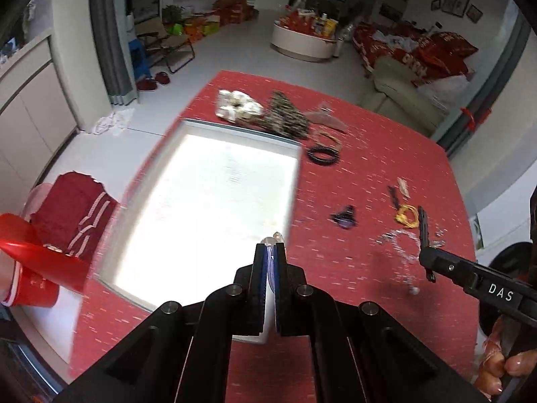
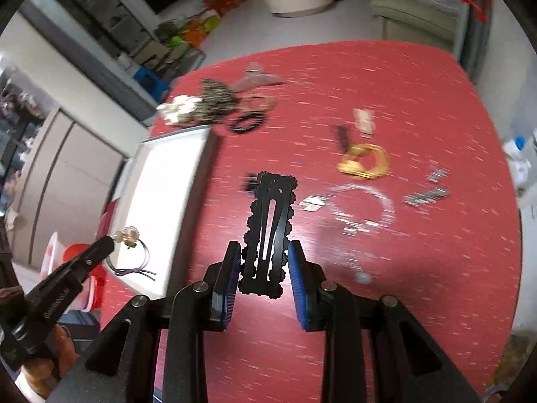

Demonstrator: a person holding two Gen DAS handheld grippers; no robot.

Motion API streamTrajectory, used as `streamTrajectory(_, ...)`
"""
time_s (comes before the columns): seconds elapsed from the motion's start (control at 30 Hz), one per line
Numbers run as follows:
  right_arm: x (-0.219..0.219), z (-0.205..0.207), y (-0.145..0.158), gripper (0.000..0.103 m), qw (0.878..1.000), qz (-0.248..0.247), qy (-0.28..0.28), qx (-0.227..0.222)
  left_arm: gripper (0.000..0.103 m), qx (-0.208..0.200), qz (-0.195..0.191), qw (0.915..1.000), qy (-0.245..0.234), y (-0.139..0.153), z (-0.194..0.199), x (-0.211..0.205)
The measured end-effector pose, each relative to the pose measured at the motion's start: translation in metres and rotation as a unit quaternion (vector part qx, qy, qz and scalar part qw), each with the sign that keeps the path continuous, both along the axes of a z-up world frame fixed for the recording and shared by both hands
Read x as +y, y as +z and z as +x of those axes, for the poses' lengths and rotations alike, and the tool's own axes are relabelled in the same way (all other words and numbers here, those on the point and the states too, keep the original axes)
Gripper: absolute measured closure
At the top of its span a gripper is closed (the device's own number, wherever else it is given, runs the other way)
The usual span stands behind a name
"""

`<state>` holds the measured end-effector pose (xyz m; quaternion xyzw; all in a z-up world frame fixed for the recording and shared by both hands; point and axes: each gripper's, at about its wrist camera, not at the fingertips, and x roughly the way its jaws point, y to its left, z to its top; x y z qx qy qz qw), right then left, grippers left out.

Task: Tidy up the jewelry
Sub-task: 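Carry the hair tie and black clip with both tools into the white tray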

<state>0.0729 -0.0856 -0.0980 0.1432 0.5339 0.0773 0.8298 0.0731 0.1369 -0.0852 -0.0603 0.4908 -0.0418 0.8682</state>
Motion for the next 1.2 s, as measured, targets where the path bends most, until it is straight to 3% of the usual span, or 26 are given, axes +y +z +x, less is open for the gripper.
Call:
streamTrajectory(0.23, 0.084, 0.024, -0.004, 0.072, 0.999, 0.013, 0.052, -0.004, 0.098, 0.002, 0.006, 0.9993, 0.036, -0.013, 0.01, 0.063)
streamTrajectory(0.53, 0.153, 0.044, -0.047, 0.072, 0.995, 0.011, 0.098, 0.034, 0.098, 0.057, 0.029, 0.9961, 0.061, -0.08, 0.025, 0.109)
streamTrajectory(0.83, 0.176, 0.051, -0.104, 0.072, 0.99, -0.021, 0.11, 0.091, 0.098, 0.084, 0.042, 0.9942, 0.052, -0.113, 0.029, 0.114)
streamTrajectory(1.03, 0.176, 0.051, -0.117, 0.071, 0.988, -0.033, 0.111, 0.105, 0.098, 0.108, 0.05, 0.9916, 0.048, -0.127, 0.029, 0.112)
streamTrajectory(1.2, 0.177, 0.051, -0.119, 0.071, 0.986, -0.045, 0.117, 0.107, 0.098, 0.106, 0.071, 0.9913, 0.033, -0.127, 0.029, 0.107)
